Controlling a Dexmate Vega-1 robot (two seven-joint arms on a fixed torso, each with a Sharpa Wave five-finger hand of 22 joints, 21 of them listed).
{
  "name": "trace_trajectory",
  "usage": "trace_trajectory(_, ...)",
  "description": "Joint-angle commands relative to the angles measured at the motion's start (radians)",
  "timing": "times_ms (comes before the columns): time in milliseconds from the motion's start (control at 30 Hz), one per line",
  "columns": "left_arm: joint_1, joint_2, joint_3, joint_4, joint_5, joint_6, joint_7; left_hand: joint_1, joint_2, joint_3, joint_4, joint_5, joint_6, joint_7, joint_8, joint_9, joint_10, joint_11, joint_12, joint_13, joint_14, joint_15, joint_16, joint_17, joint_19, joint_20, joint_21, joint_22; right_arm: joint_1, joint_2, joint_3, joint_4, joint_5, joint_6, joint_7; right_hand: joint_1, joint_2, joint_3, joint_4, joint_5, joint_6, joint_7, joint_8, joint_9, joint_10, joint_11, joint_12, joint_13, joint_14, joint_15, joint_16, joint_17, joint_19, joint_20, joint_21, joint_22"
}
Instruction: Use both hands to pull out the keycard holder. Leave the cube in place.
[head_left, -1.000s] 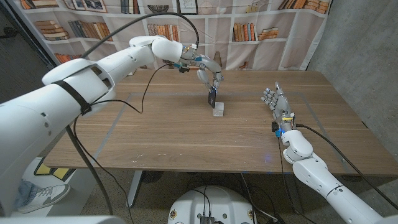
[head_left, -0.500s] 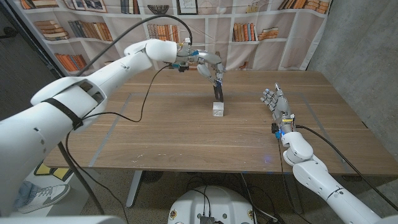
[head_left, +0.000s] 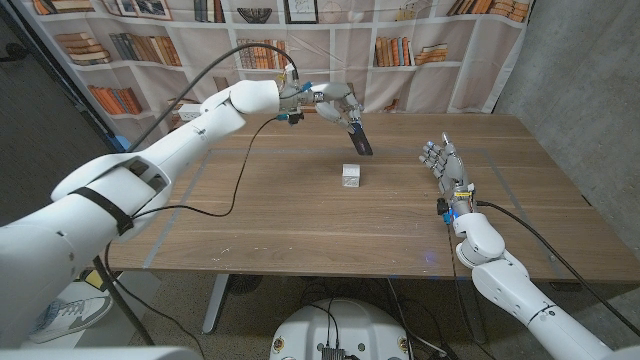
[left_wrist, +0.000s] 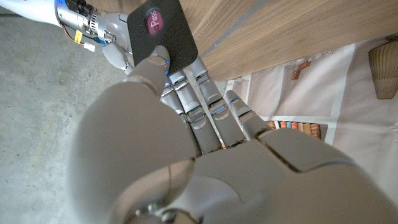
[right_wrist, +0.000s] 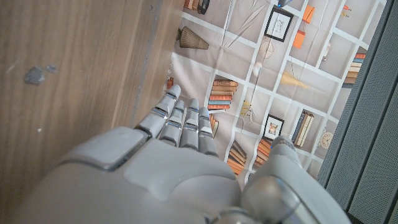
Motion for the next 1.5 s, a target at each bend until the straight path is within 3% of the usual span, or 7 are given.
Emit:
trace_trajectory(33, 0.137, -0.027, -0.079, -0.011, -0.194, 0.113, 0.032, 0.018, 0.017, -0.003, 0.0, 0.003, 0.06, 0.058, 0.008, 0.004, 0.009, 0.001, 0.012, 0.191, 0.014, -0.06, 0.009, 0.006, 0.011, -0.08, 0.002, 0.0, -0.02, -0.015, 0.003, -0.038, -0.05, -0.003, -0.026, 0.017, -0.002, 0.003, -0.005, -0.004, 0.001, -0.005, 0.003, 0.002, 0.009, -0.003, 0.002, 0.004, 0.003, -0.007, 0.001, 0.002, 0.003, -0.002, 0.001, 0.005)
trace_trajectory(300, 0.215, -0.055, -0.111, -0.045, -0.31, 0.212, 0.058, 0.028, 0.015, -0.008, -0.003, 0.002, 0.063, 0.069, 0.007, 0.003, 0.01, 0.007, 0.014, 0.198, 0.023, -0.063, 0.016, 0.013, 0.022, -0.08, 0.006, 0.0, -0.023, -0.024, 0.004, -0.042, -0.04, 0.011, 0.007, 0.025, -0.002, 0.005, -0.009, -0.004, 0.003, -0.007, 0.003, 0.002, 0.011, -0.004, 0.003, 0.004, 0.005, -0.008, 0.001, 0.002, 0.004, -0.003, 0.001, 0.005)
trace_trajectory(700, 0.389, -0.047, -0.162, -0.299, -0.433, 0.452, 0.236, 0.037, 0.015, -0.012, -0.005, 0.001, 0.062, 0.077, 0.002, 0.001, 0.02, 0.013, 0.017, 0.204, 0.024, -0.064, 0.014, 0.011, 0.028, -0.08, 0.006, 0.001, 0.007, -0.069, 0.022, -0.024, -0.034, 0.044, 0.088, 0.038, -0.003, 0.009, -0.016, -0.005, 0.012, -0.011, 0.005, 0.002, 0.019, -0.008, 0.004, 0.004, 0.012, -0.011, 0.002, 0.001, 0.01, -0.004, 0.002, 0.005)
trace_trajectory(967, 0.487, -0.086, -0.191, -0.42, -0.54, 0.587, 0.387, 0.047, 0.014, -0.019, -0.006, -0.001, 0.06, 0.079, -0.003, 0.0, 0.022, 0.015, 0.017, 0.209, 0.036, -0.068, 0.02, 0.013, 0.039, -0.079, 0.009, 0.001, 0.026, -0.101, 0.03, -0.007, -0.035, 0.083, 0.154, 0.048, -0.002, 0.011, -0.02, -0.006, 0.017, -0.014, 0.006, 0.002, 0.028, -0.013, 0.007, 0.005, 0.017, -0.016, 0.002, 0.001, 0.014, -0.007, 0.003, 0.005)
trace_trajectory(1067, 0.522, -0.117, -0.199, -0.446, -0.589, 0.615, 0.436, 0.047, 0.016, -0.022, -0.004, -0.001, 0.056, 0.08, -0.007, 0.0, 0.022, 0.01, 0.016, 0.211, 0.037, -0.064, 0.019, 0.012, 0.042, -0.079, 0.009, 0.001, 0.014, -0.118, 0.043, -0.022, -0.11, 0.071, 0.097, 0.054, -0.002, 0.013, -0.023, -0.006, 0.025, -0.015, 0.008, 0.002, 0.032, -0.015, 0.008, 0.005, 0.024, -0.018, 0.004, 0.0, 0.021, -0.009, 0.005, 0.005)
trace_trajectory(1267, 0.546, -0.141, -0.192, -0.462, -0.624, 0.63, 0.467, 0.049, 0.018, -0.025, -0.002, -0.002, 0.056, 0.077, -0.009, 0.0, 0.023, 0.011, 0.015, 0.213, 0.04, -0.066, 0.019, 0.01, 0.046, -0.078, 0.009, 0.001, 0.011, -0.13, 0.058, -0.015, -0.154, 0.098, 0.086, 0.085, -0.004, 0.02, -0.035, -0.008, 0.044, -0.027, 0.012, 0.002, 0.059, -0.022, 0.016, 0.005, 0.051, -0.031, 0.009, 0.0, 0.043, -0.012, 0.01, 0.004)
trace_trajectory(1500, 0.531, -0.155, -0.181, -0.45, -0.646, 0.634, 0.456, 0.05, 0.018, -0.029, 0.0, -0.002, 0.056, 0.075, -0.012, 0.0, 0.022, 0.007, 0.013, 0.216, 0.044, -0.065, 0.018, 0.008, 0.048, -0.081, 0.009, 0.001, -0.039, -0.162, 0.098, -0.12, -0.263, 0.008, -0.018, 0.167, -0.015, 0.041, -0.06, -0.007, 0.058, -0.038, 0.015, 0.003, 0.08, -0.04, 0.018, 0.005, 0.077, -0.043, 0.009, -0.001, 0.079, -0.02, 0.018, 0.002)
